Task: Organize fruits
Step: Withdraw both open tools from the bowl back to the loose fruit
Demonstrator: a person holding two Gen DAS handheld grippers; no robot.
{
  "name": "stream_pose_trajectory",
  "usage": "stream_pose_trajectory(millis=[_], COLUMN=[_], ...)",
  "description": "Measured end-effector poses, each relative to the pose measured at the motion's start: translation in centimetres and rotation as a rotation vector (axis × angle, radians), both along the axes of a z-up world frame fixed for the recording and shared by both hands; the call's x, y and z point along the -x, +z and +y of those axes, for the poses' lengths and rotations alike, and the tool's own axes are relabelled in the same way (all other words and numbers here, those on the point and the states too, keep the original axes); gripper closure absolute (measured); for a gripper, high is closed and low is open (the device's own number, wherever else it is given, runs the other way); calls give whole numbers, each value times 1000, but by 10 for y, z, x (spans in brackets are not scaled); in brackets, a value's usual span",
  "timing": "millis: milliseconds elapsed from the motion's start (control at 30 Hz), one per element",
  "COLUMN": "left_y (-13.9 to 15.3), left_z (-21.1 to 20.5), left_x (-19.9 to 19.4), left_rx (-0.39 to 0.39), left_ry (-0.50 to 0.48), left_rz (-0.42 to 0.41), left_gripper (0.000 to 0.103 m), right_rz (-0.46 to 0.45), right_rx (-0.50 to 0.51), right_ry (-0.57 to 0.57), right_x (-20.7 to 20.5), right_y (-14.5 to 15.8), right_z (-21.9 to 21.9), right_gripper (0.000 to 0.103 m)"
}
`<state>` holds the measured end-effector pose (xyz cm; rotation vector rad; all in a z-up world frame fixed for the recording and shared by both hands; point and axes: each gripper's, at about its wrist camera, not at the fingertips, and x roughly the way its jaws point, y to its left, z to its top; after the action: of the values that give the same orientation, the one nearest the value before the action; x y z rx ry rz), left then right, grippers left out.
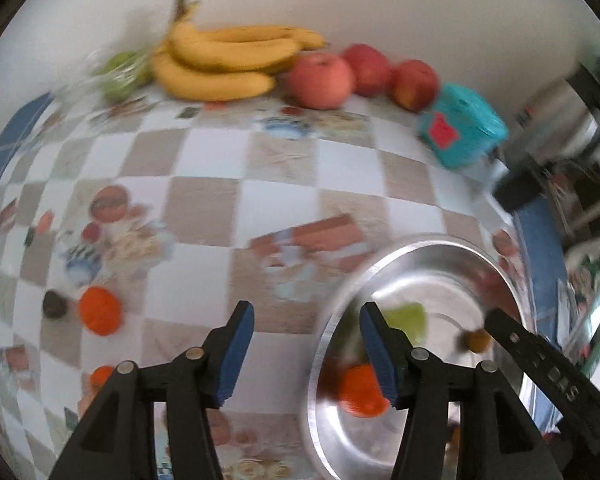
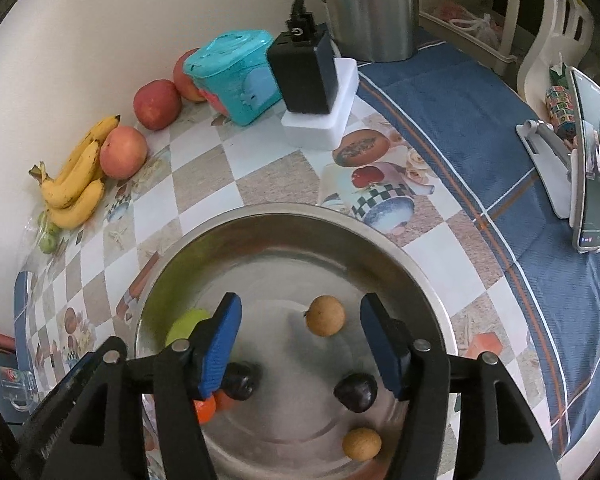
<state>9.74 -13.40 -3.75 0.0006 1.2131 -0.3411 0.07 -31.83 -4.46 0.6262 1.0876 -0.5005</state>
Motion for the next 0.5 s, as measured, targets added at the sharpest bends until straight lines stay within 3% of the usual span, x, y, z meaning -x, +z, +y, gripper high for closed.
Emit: stream_pose_trajectory(millis=[167, 267, 433, 467, 500], left_y=[-1, 0, 1, 1, 1], left_z=[25, 37, 54, 58, 60], left_x=[-6, -8, -11, -11, -12], left_rx=[-27, -51, -97, -103, -107], left_ry=[81, 116, 163, 170, 175], left_rz=[2, -8, -27, -30, -34], left_gripper=[35, 27, 14, 9, 5], right_rz=[2, -6, -7, -10, -14], right_rx=[16, 21, 47, 48, 48], right_ry=[46, 72, 123, 131, 139], right_x=[-5, -9, -15, -15, -16], right_y=[3, 5, 9, 10, 10], right_z=[11, 18, 32, 34, 36], right_gripper=[40, 27, 26, 21, 10])
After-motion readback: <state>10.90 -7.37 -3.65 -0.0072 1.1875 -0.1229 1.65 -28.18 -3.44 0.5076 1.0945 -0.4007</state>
